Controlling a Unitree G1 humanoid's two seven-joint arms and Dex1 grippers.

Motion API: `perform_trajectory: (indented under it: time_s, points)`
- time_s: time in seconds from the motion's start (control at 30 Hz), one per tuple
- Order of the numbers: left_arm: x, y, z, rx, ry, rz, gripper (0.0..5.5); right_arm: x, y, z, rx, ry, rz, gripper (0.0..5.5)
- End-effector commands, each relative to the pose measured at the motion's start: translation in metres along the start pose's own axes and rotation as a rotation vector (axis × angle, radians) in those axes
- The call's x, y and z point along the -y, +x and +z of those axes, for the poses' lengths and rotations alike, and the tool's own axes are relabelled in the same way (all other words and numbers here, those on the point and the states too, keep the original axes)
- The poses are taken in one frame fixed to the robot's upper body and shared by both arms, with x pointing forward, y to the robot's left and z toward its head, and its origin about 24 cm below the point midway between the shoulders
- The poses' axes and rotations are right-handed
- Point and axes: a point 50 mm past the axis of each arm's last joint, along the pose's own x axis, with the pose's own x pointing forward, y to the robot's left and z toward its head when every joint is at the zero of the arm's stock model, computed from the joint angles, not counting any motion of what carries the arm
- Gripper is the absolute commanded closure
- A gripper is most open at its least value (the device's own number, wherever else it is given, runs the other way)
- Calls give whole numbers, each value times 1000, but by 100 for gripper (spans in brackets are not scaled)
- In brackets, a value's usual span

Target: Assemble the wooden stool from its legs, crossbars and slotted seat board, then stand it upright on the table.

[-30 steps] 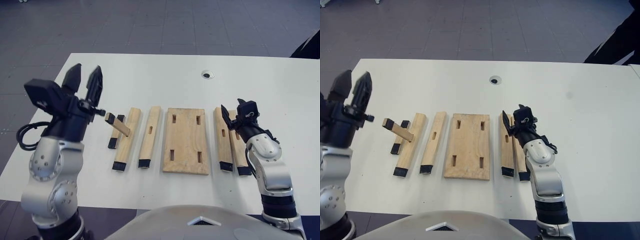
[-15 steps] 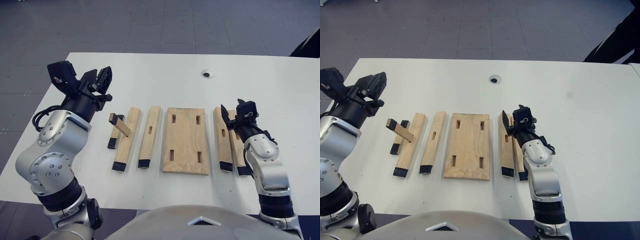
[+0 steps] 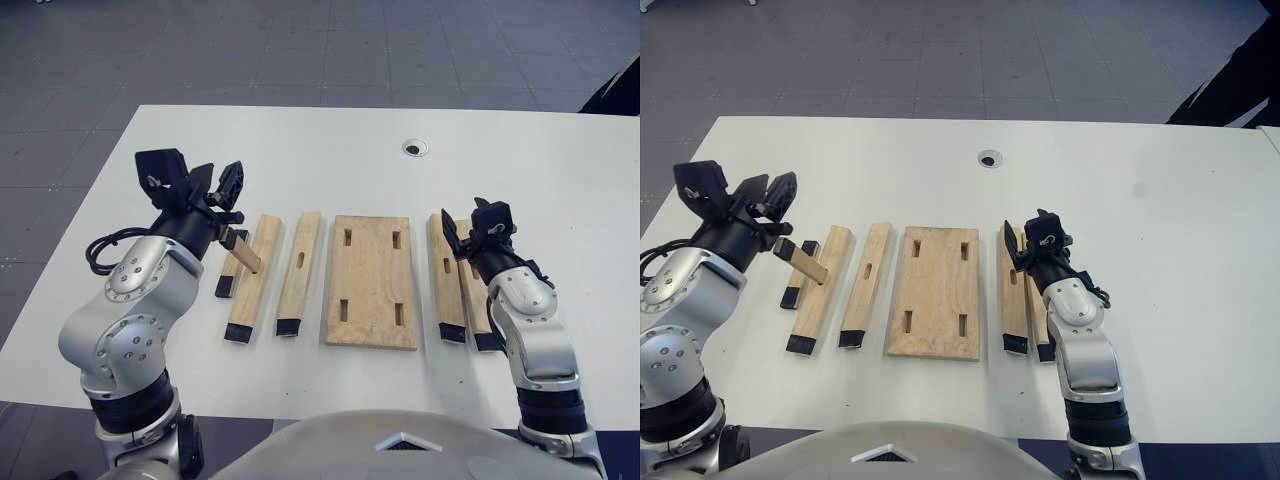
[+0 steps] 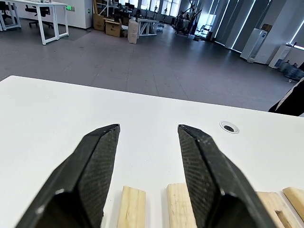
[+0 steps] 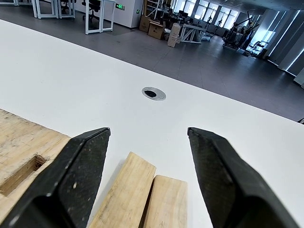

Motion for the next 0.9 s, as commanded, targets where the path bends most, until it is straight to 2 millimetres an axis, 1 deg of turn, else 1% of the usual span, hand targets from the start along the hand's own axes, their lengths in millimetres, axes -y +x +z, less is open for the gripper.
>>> perform_trajectory:
  time_s: [0.03, 0.2, 0.3, 0.33, 0.43, 0.47, 0.5, 0.57, 0.6, 0.63, 0.67, 0.77, 0.8, 0.83, 0.87, 0.9]
  points:
    - [-1, 1, 1, 8, 5, 0, 324, 2, 3, 3, 7, -10, -1, 250]
    - [0, 1, 0, 8, 4, -5, 324, 1, 3, 3, 8, -10, 1, 250]
    - [1, 3, 6, 34, 9, -12, 324, 1, 3, 3, 8, -10, 2, 250]
    - [3, 3, 13, 79, 14, -18, 324, 1, 3, 3, 9, -11, 3, 250]
    - [9, 2, 45, 251, 32, -28, 324, 1, 2, 3, 8, -13, 6, 250]
    - [9, 2, 52, 280, 39, -31, 324, 1, 2, 3, 7, -13, 7, 250]
    - [10, 2, 56, 299, 43, -29, 324, 1, 2, 3, 6, -13, 8, 250]
    - [10, 2, 58, 298, 50, -34, 324, 1, 1, 3, 4, -14, 9, 250]
    - [8, 3, 53, 267, 53, -28, 324, 1, 1, 3, 4, -14, 9, 250]
    - [7, 3, 43, 222, 58, -25, 324, 1, 1, 3, 4, -14, 11, 250]
    - [6, 3, 29, 161, 42, -27, 324, 1, 1, 3, 4, -15, 12, 250]
    - [0, -3, -23, -43, -30, -3, 324, 1, 1, 2, 2, -14, 13, 250]
    - [-6, -6, -46, -126, -53, 19, 324, 1, 1, 2, 1, -14, 11, 250]
    - [-11, -10, -61, -176, -69, 37, 324, 1, 1, 2, 1, -14, 13, 250]
    - [-14, -11, -67, -190, -74, 49, 324, 2, 0, 2, -1, -14, 10, 250]
    - [-17, -9, -65, -171, -72, 49, 324, 2, -1, 1, -4, -14, 7, 250]
